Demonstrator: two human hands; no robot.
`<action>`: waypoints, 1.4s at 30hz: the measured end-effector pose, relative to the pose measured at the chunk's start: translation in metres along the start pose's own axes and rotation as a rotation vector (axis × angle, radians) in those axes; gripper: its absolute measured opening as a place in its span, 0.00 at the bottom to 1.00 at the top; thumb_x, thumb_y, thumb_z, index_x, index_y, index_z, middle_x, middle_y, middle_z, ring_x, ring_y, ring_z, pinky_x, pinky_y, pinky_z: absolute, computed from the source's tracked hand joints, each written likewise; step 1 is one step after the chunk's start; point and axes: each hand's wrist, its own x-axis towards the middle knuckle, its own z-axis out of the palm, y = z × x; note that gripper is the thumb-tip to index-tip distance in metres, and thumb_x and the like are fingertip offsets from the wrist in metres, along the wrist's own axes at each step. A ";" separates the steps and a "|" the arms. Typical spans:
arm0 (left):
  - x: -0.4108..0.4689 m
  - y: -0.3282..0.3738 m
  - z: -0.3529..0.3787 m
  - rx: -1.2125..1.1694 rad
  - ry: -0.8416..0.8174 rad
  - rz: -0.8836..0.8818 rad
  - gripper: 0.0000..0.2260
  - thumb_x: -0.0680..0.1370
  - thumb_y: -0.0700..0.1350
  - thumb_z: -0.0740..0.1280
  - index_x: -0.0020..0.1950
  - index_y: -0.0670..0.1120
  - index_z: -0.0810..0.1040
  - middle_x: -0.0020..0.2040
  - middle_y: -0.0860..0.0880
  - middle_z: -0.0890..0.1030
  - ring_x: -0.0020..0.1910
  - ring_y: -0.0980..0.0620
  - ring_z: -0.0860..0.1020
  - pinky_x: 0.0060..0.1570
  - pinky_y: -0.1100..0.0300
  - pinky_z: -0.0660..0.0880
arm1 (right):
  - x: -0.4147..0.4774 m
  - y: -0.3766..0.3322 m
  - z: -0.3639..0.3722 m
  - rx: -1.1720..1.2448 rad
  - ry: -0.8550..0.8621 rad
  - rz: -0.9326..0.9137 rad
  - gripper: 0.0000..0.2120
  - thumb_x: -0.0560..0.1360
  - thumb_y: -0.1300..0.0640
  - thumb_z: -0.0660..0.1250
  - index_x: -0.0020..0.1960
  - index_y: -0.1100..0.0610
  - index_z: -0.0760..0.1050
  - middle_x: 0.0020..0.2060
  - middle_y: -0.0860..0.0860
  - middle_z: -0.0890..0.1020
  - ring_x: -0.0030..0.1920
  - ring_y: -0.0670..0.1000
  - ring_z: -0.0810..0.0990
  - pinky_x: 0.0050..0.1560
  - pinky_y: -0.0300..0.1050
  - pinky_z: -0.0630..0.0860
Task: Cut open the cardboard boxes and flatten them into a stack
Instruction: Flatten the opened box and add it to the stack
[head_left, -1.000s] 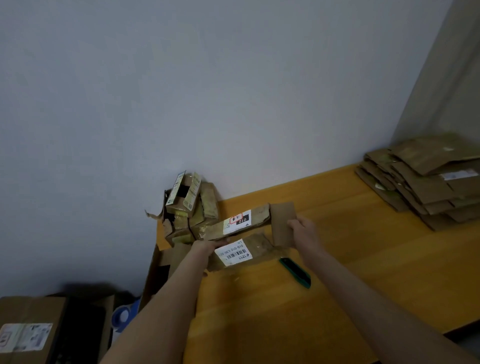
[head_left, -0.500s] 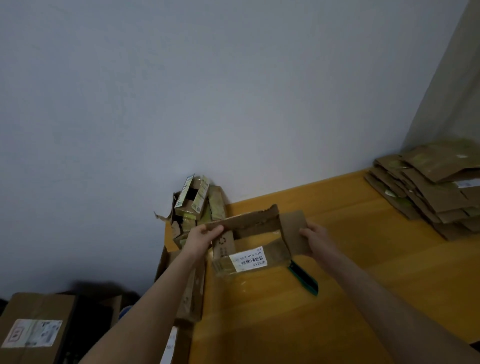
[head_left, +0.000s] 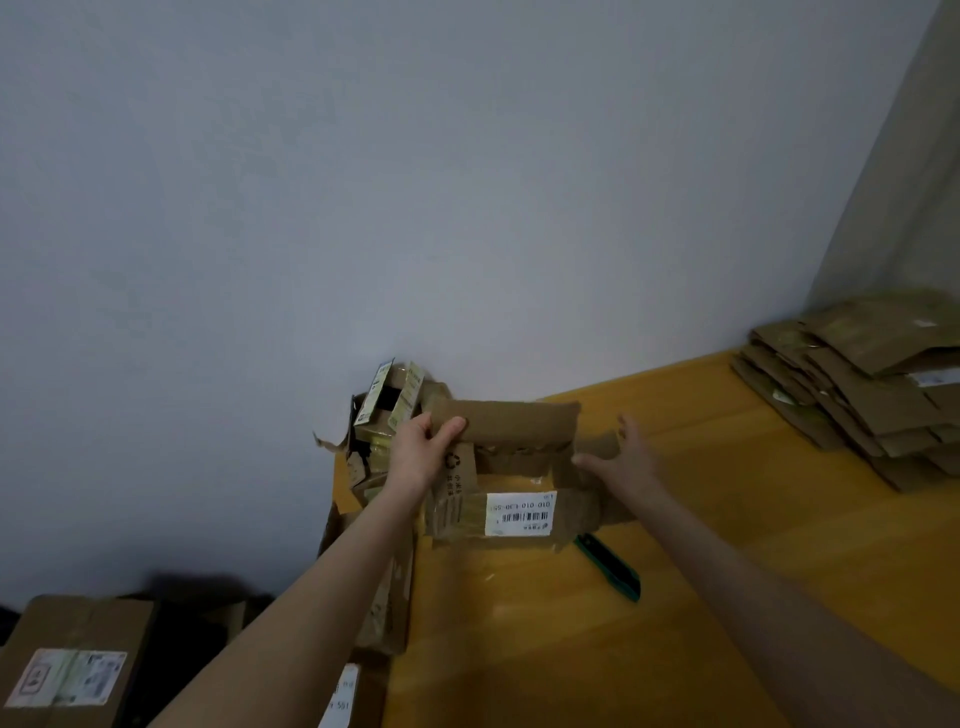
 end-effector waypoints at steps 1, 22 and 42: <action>0.000 0.001 0.001 0.036 -0.039 0.021 0.06 0.78 0.47 0.68 0.53 0.47 0.78 0.47 0.49 0.83 0.43 0.55 0.81 0.40 0.63 0.78 | 0.002 -0.002 -0.002 0.014 -0.004 -0.018 0.38 0.70 0.56 0.76 0.74 0.57 0.62 0.70 0.56 0.69 0.69 0.58 0.68 0.63 0.53 0.70; -0.018 -0.021 0.027 1.023 -0.184 -0.104 0.53 0.70 0.63 0.72 0.78 0.45 0.40 0.73 0.42 0.63 0.64 0.41 0.74 0.52 0.48 0.76 | -0.007 -0.004 0.014 -0.038 0.181 0.001 0.21 0.80 0.54 0.62 0.30 0.55 0.63 0.26 0.50 0.67 0.28 0.49 0.65 0.30 0.44 0.59; -0.003 -0.034 -0.010 -0.493 -0.462 -0.605 0.32 0.78 0.65 0.56 0.66 0.38 0.71 0.55 0.37 0.76 0.51 0.39 0.77 0.61 0.40 0.71 | -0.010 0.032 0.000 0.203 0.075 -0.022 0.14 0.78 0.57 0.65 0.38 0.65 0.76 0.31 0.53 0.71 0.35 0.50 0.68 0.35 0.44 0.61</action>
